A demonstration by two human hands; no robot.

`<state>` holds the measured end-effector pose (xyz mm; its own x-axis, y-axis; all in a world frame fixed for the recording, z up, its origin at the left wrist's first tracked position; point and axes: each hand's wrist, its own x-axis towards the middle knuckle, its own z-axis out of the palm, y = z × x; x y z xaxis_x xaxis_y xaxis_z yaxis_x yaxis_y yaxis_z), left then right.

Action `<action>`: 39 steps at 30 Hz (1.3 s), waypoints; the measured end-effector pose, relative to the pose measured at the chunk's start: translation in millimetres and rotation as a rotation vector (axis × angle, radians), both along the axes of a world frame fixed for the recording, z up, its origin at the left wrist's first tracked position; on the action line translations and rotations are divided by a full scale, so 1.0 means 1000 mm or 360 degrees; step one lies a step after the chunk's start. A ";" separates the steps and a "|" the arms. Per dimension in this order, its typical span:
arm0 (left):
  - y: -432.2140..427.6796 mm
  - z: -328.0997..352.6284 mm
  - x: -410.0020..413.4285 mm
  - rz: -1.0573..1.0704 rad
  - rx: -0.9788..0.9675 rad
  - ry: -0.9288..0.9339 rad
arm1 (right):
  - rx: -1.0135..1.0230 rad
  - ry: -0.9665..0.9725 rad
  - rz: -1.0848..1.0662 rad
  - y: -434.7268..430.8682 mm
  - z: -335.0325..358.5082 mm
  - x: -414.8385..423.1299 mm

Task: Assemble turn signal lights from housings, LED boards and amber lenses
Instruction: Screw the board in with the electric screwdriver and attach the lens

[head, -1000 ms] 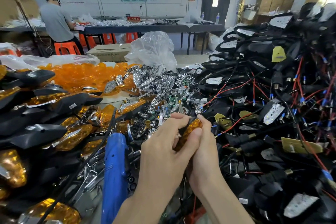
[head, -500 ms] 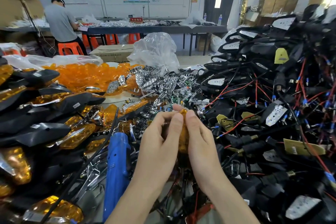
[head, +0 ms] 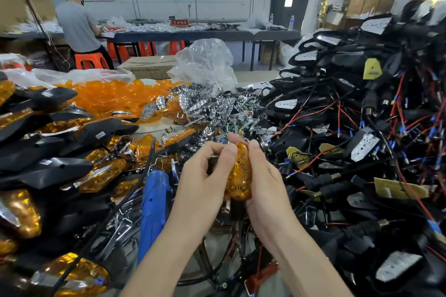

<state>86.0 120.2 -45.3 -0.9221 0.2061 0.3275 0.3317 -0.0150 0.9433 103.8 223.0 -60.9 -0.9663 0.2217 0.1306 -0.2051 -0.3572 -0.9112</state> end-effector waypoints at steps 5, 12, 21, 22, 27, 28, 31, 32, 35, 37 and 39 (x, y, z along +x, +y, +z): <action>-0.004 0.000 -0.003 0.0102 0.0105 -0.0207 | -0.0137 -0.0111 0.0144 0.000 -0.003 -0.003; -0.003 0.003 -0.001 0.0075 0.0177 -0.0221 | -0.0161 -0.0052 0.0215 0.004 -0.006 -0.006; -0.005 -0.010 0.002 0.0276 -0.0415 0.0232 | 0.0154 -0.0025 -0.0203 0.006 -0.012 -0.005; -0.004 -0.012 0.003 0.0268 -0.0490 0.0266 | 0.0094 -0.0020 -0.0190 0.007 -0.012 -0.005; -0.003 -0.014 0.004 0.0121 -0.0657 0.0271 | -0.0063 0.0024 -0.0138 0.002 -0.011 -0.006; -0.003 -0.014 0.004 0.0126 -0.0678 0.0273 | -0.0129 0.0019 -0.0135 0.000 -0.011 -0.006; -0.002 -0.013 0.006 0.0229 -0.0702 0.0364 | -0.0325 -0.0039 -0.0005 -0.006 -0.008 -0.003; -0.002 -0.013 0.006 0.0285 -0.0694 0.0409 | -0.0338 -0.0061 0.0058 -0.007 -0.007 -0.002; -0.002 -0.011 0.007 0.0416 -0.0666 0.0489 | -0.0311 -0.0083 0.0217 -0.012 -0.005 0.003; -0.002 -0.008 0.009 0.0430 -0.0627 0.0530 | -0.0322 -0.0095 0.0293 -0.015 -0.006 0.005; -0.001 -0.006 0.010 0.0424 -0.0612 0.0533 | -0.0273 -0.0073 0.0242 -0.016 -0.008 0.004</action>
<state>96.0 119.0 -51.3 -0.8175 0.1427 0.5579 0.5584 0.4333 0.7074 107.8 207.0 -68.6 -0.9944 0.0884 0.0585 -0.0968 -0.5312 -0.8417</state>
